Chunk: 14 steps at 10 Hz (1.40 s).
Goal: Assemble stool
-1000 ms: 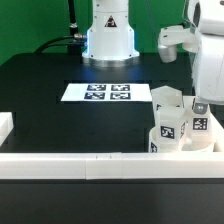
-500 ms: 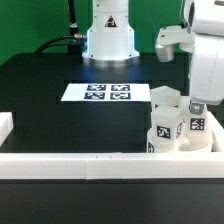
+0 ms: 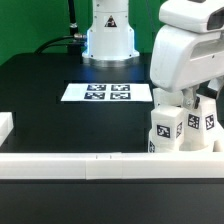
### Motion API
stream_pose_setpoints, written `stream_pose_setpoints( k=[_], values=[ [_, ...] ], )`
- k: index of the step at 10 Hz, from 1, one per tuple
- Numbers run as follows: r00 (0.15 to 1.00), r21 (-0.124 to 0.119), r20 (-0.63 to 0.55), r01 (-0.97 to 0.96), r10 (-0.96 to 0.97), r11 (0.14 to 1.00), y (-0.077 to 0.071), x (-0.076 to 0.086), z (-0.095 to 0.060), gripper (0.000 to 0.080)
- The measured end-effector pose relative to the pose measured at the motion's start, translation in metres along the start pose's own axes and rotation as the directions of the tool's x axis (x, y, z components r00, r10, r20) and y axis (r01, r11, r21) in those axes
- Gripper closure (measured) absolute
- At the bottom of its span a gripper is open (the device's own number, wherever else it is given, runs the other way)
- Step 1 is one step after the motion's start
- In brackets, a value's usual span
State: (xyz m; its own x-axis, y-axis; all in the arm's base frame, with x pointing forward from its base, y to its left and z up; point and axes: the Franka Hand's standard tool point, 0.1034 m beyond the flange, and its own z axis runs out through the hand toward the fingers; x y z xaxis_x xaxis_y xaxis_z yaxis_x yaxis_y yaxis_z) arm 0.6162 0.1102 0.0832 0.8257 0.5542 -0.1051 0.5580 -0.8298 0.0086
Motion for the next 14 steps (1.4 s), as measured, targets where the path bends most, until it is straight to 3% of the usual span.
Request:
stream_pose_setpoints(
  k=[5,8,9,11,14],
  values=[
    [0.923,0.009,-0.009,-0.385,0.385,0.923,-0.005,0.004,-0.001,0.0466],
    [0.792,0.015,-0.006,-0.610,0.610,0.792,-0.007,0.005,-0.001,0.0465],
    [0.731,0.020,-0.006,-0.682,0.683,0.731,-0.008,0.005,-0.001,0.0465],
    [0.517,0.046,-0.015,-0.855,0.856,0.517,-0.011,0.004,-0.001,0.0465],
    [0.197,0.112,-0.002,-0.974,0.980,0.196,-0.014,0.009,-0.001,0.0465]
  ],
)
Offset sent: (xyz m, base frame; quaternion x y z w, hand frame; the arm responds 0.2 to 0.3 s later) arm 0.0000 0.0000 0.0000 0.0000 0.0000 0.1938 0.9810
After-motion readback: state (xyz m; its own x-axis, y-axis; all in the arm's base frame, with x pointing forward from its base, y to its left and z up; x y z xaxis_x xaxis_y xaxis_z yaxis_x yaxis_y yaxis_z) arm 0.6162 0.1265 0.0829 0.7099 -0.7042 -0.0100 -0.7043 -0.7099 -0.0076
